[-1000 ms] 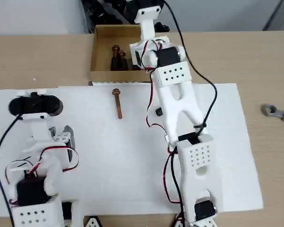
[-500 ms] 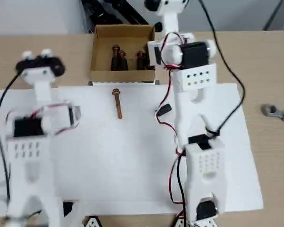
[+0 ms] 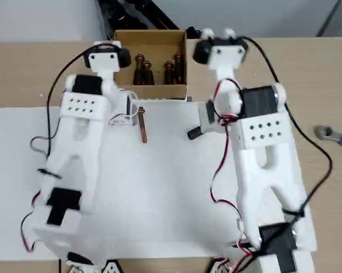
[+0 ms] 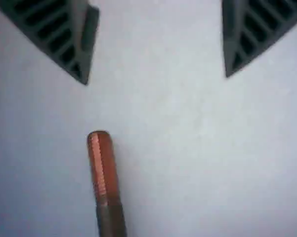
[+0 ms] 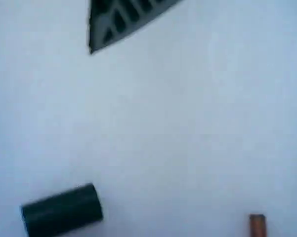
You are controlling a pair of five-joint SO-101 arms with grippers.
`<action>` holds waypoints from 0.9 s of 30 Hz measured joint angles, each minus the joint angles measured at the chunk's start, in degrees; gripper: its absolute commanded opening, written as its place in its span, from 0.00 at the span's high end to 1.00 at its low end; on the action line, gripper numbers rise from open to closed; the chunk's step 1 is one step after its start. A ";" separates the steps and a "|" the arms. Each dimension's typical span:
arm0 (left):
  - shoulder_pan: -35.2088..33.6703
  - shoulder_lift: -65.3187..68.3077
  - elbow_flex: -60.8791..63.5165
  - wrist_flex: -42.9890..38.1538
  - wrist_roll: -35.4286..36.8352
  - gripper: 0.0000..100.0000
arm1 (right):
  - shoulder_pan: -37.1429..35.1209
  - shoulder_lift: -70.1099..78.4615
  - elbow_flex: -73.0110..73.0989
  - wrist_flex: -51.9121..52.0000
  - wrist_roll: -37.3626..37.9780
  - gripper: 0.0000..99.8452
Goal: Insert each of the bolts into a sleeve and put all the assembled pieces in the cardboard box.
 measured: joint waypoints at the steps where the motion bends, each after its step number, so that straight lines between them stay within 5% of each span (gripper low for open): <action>1: 0.44 1.93 -2.37 0.44 1.58 0.83 | 0.70 -0.97 2.29 -0.26 0.00 0.86; 12: 2.02 25.76 -27.60 5.27 15.65 0.83 | 1.41 -3.60 8.09 -1.85 0.00 0.86; 27: 2.46 48.00 -47.30 6.86 18.55 0.83 | 1.32 -3.60 8.26 -1.85 0.00 0.86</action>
